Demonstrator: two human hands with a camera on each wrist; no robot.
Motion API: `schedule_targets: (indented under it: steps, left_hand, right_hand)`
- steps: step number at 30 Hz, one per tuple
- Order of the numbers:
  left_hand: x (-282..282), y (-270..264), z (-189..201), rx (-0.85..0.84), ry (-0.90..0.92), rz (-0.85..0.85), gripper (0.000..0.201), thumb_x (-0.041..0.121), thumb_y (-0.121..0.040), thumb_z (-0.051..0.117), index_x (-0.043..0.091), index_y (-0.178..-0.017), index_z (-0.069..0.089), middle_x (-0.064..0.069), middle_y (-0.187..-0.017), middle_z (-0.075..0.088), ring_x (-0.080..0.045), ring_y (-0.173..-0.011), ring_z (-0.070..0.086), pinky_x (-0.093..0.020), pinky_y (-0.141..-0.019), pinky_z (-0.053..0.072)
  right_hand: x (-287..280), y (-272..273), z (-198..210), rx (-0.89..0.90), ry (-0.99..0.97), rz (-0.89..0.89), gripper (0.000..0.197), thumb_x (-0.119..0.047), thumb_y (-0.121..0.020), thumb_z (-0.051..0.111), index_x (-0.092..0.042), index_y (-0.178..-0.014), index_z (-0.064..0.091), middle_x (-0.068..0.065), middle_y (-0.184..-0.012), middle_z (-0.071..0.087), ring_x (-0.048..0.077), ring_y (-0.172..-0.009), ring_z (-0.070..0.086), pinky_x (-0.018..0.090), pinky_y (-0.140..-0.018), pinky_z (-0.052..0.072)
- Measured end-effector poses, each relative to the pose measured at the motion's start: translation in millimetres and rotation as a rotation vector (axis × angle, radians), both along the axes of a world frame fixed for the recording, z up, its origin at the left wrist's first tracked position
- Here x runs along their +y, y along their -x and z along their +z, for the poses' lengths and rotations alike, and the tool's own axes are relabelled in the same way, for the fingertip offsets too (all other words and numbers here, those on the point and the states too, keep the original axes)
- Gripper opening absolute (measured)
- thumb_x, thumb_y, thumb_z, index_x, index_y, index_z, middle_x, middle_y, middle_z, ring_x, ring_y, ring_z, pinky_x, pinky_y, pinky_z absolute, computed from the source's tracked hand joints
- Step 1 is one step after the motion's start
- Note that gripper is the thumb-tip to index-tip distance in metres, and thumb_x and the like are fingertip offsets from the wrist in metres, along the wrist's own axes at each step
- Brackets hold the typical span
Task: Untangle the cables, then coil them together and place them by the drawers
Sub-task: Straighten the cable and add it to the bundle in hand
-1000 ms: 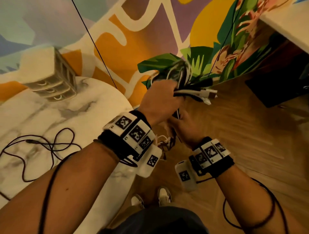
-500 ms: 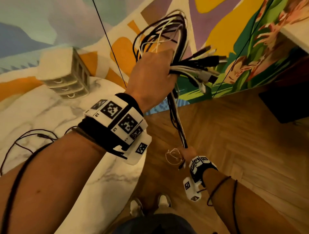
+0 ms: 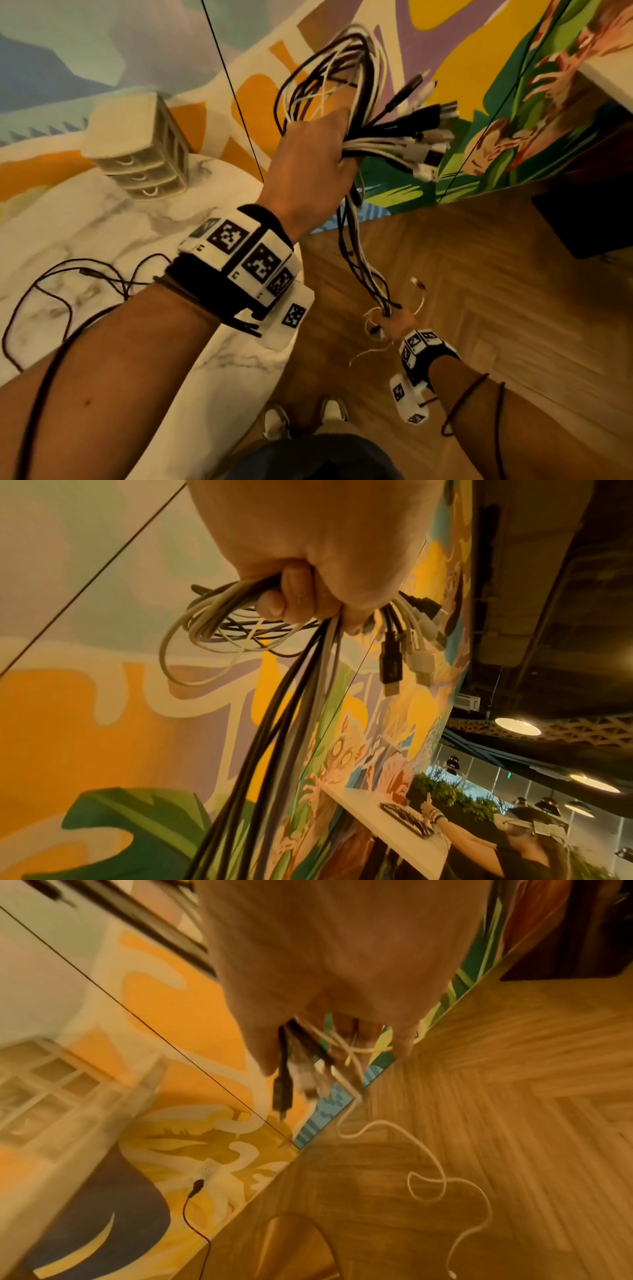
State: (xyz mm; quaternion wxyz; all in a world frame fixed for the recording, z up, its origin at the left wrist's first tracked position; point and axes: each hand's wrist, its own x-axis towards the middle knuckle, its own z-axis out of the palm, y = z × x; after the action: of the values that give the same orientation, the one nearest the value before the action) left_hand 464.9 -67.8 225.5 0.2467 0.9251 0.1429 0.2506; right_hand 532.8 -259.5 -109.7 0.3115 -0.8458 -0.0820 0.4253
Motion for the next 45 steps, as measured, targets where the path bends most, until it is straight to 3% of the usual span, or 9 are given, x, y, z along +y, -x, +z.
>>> schedule_targets:
  steps: [3, 10, 14, 17, 23, 30, 36, 40, 45]
  left_hand:
    - [-14.0, -3.1, -20.8, 0.034, 0.016, -0.062, 0.002, 0.009, -0.086, 0.052, 0.01, -0.086, 0.051, -0.002, -0.074, 0.057, -0.016, -0.063, 0.047, -0.021, -0.054, 0.025]
    - [-40.2, -7.4, -69.4, 0.186, 0.071, -0.122, 0.006, 0.009, -0.085, 0.055, 0.008, -0.088, 0.049, -0.007, -0.076, 0.06, -0.025, -0.067, 0.055, -0.032, -0.056, 0.039]
    - [-51.8, -5.0, -89.9, 0.259, 0.144, -0.156, 0.006, 0.007, -0.085, 0.051, 0.008, -0.091, 0.05, -0.011, -0.079, 0.061, -0.03, -0.07, 0.057, -0.035, -0.057, 0.041]
    - [-55.6, -0.7, -95.1, 0.292, 0.182, -0.168, 0.009, 0.004, -0.083, 0.051, 0.006, -0.091, 0.05, -0.012, -0.083, 0.061, -0.031, -0.075, 0.056, -0.037, -0.06, 0.041]
    - [-25.5, 12.6, -72.0, 0.228, 0.161, -0.12, 0.027, 0.024, -0.084, 0.051, 0.007, -0.1, 0.064, -0.01, -0.09, 0.068, -0.027, -0.082, 0.06, -0.026, -0.064, 0.035]
    - [12.8, 12.5, -21.6, 0.048, 0.317, -0.02, 0.029, -0.003, -0.084, 0.049, 0.026, -0.08, 0.054, 0.015, -0.067, 0.052, 0.008, -0.054, 0.047, -0.012, -0.049, 0.031]
    - [-16.9, -1.9, -30.6, -0.019, 0.52, -0.169, 0.03, 0.005, -0.083, 0.05, 0.029, -0.066, 0.054, 0.003, -0.065, 0.056, 0.001, -0.053, 0.045, -0.016, -0.053, 0.035]
    - [-49.7, -5.9, -48.9, 0.0, 0.747, -0.297, 0.024, -0.006, -0.09, 0.044, -0.001, -0.07, 0.056, 0.008, -0.053, 0.05, 0.004, -0.044, 0.042, -0.009, -0.048, 0.032]
    - [-68.8, -4.0, -76.1, 0.138, 0.857, -0.249, 0.025, -0.002, -0.09, 0.052, 0.013, -0.072, 0.061, 0.017, -0.042, 0.051, 0.003, -0.038, 0.043, -0.007, -0.045, 0.03]
  right_hand:
    - [-1.0, 1.3, 12.1, 0.013, -0.002, 0.032, 0.054, -0.034, -0.073, 0.076, -0.014, -0.119, 0.057, 0.007, -0.115, 0.062, 0.027, -0.11, 0.06, 0.026, -0.08, 0.048]
    - [0.0, -3.6, 93.9, -0.218, -0.005, 0.289, 0.103, -0.039, -0.072, 0.078, -0.019, -0.15, 0.014, 0.01, -0.156, 0.019, 0.027, -0.143, 0.019, 0.043, -0.115, 0.025]
    - [23.2, 12.9, 176.0, -0.266, -0.584, 0.17, 0.065, -0.012, -0.071, 0.079, -0.02, -0.127, 0.046, 0.005, -0.133, 0.047, 0.01, -0.117, 0.048, 0.028, -0.099, 0.04]
    - [38.0, 22.6, 206.3, -0.302, -0.645, 0.126, 0.032, 0.012, -0.086, 0.053, 0.013, -0.119, 0.052, 0.009, -0.116, 0.051, 0.008, -0.099, 0.049, -0.004, -0.076, 0.034]
    - [44.6, 25.4, 149.6, -0.145, -0.609, -0.175, 0.035, -0.031, -0.097, 0.048, -0.02, -0.064, 0.048, -0.003, -0.056, 0.045, 0.007, -0.044, 0.041, 0.026, -0.047, 0.035]
    - [-0.1, 19.0, 66.0, -0.114, -0.103, -0.129, 0.04, -0.043, -0.093, 0.051, -0.012, -0.069, 0.053, 0.0, -0.054, 0.048, 0.014, -0.044, 0.045, 0.023, -0.043, 0.036]
    - [-21.4, 15.0, 48.9, 0.069, 0.025, -0.049, 0.017, -0.02, -0.087, 0.065, -0.007, -0.098, 0.064, 0.003, -0.073, 0.063, 0.014, -0.062, 0.059, 0.022, -0.052, 0.048]
    - [-14.5, 9.5, 90.2, -0.071, -0.11, 0.088, 0.026, -0.022, -0.091, 0.058, -0.011, -0.114, 0.062, -0.004, -0.1, 0.061, 0.013, -0.096, 0.057, 0.026, -0.089, 0.045]
    - [6.5, 9.8, 182.6, -0.092, -0.717, -0.079, 0.039, -0.011, -0.075, 0.059, -0.013, -0.113, 0.054, -0.014, -0.095, 0.064, 0.0, -0.086, 0.062, 0.013, -0.063, 0.047]
